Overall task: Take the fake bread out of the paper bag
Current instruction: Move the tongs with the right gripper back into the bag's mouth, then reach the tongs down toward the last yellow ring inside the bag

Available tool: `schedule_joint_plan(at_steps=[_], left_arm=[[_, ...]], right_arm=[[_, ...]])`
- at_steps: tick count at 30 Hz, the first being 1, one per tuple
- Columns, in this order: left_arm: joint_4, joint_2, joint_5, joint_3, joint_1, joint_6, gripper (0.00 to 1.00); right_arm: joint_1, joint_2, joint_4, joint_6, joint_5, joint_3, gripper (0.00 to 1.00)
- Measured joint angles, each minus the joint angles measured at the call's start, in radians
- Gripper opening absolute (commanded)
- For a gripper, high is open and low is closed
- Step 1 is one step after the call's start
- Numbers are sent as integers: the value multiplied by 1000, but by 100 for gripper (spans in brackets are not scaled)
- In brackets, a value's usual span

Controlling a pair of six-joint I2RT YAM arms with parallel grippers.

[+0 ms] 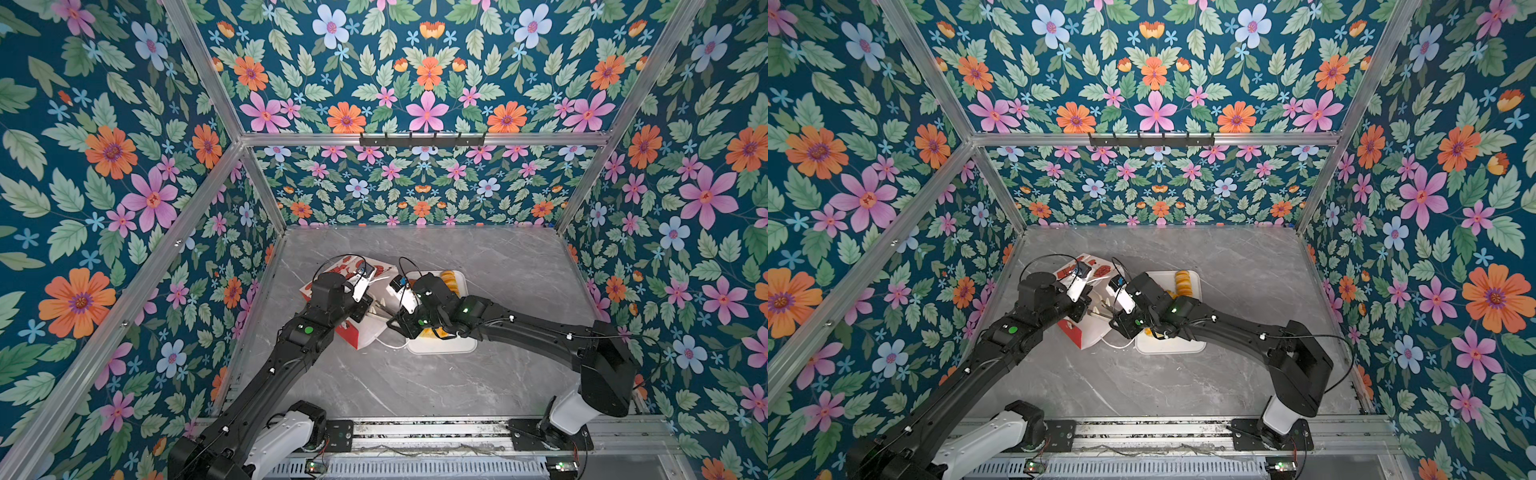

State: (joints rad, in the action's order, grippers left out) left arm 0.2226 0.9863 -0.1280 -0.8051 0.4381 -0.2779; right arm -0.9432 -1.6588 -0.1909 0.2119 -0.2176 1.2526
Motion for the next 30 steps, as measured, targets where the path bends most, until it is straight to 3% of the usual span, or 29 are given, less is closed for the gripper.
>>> schedule_joint_plan(at_steps=[30], left_arm=[[-6, 85, -26, -4, 0, 39, 0]], right_arm=[[3, -262, 42, 117, -28, 168, 51]])
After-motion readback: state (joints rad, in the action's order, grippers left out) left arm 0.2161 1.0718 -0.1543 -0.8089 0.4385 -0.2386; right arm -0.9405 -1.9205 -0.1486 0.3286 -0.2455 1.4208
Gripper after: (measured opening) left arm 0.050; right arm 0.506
